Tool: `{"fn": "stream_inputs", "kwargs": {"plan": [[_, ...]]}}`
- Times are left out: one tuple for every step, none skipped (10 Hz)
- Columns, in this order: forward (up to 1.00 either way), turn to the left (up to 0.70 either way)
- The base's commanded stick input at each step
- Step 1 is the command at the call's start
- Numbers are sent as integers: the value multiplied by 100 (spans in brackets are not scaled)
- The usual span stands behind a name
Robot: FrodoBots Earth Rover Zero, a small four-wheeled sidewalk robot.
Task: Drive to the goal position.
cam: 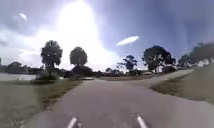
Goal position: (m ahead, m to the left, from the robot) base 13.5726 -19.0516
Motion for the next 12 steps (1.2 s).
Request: {"fn": "stream_inputs", "kwargs": {"plan": [[70, 0], [70, 0], [70, 0], [70, 0], [70, 0], [70, 0], [70, 0], [70, 0], [70, 0], [70, 0], [70, 0], [70, 0]]}}
